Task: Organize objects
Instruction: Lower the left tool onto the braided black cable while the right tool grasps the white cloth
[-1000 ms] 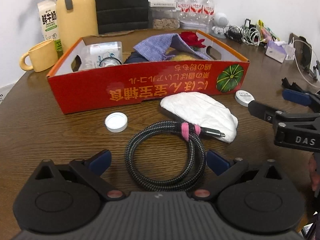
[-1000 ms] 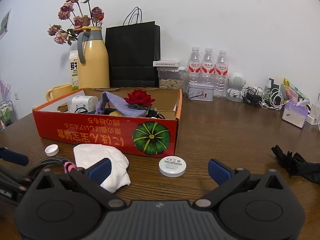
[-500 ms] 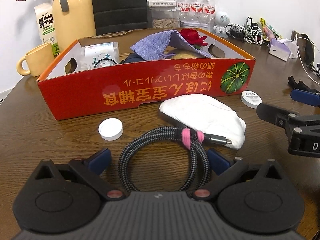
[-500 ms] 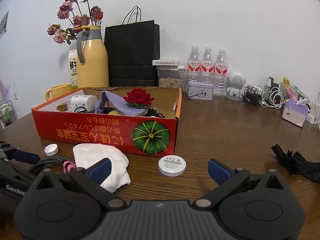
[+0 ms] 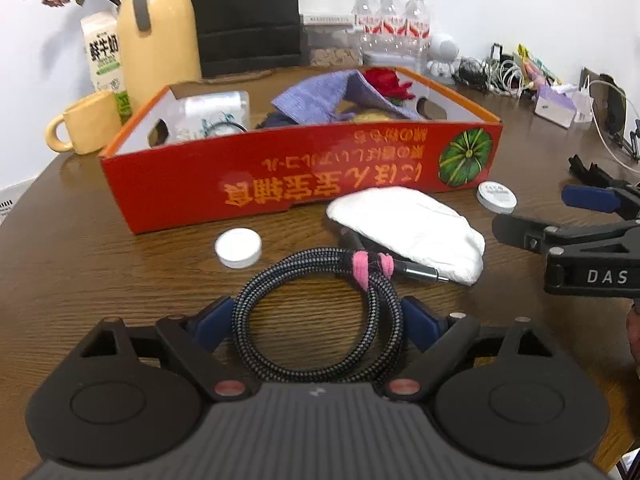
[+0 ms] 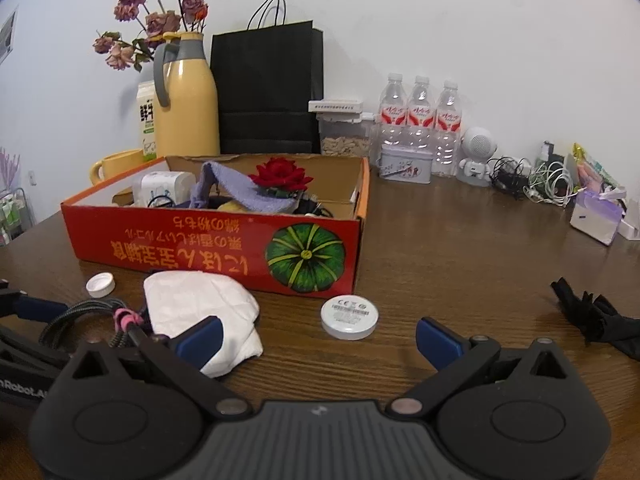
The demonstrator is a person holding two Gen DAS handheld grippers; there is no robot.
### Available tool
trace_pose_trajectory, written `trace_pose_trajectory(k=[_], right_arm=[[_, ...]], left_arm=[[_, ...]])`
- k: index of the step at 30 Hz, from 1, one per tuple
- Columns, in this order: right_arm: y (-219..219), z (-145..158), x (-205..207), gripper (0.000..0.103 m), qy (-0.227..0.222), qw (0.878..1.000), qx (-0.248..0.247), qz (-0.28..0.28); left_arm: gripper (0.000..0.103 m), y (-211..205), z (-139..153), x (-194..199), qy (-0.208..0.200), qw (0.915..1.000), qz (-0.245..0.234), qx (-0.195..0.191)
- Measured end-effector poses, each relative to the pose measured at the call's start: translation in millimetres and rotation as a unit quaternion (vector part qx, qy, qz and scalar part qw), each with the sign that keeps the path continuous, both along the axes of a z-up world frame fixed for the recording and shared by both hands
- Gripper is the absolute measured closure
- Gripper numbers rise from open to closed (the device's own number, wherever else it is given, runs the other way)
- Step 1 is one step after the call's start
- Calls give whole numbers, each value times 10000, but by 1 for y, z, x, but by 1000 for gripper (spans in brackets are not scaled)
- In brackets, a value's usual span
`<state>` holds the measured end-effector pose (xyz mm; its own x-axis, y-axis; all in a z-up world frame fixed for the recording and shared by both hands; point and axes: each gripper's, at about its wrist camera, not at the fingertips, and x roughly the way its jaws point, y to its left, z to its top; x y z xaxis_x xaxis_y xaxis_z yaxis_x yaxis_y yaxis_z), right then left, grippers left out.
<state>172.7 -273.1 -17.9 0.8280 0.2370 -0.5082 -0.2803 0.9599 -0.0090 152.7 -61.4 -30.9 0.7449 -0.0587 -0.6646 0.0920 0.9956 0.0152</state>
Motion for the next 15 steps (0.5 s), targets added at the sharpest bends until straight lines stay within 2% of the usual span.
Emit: trace_pose_trajectory(k=[7,15], right_arm=[[11,1,-3,0,-17,9990,64,439],[50,-5,13,0,272,9953,-217,907]], left_arm=[[13,23,21,-14,-374,9991,185,-72],[13,49,36,-20,-569,9975,419,-80]])
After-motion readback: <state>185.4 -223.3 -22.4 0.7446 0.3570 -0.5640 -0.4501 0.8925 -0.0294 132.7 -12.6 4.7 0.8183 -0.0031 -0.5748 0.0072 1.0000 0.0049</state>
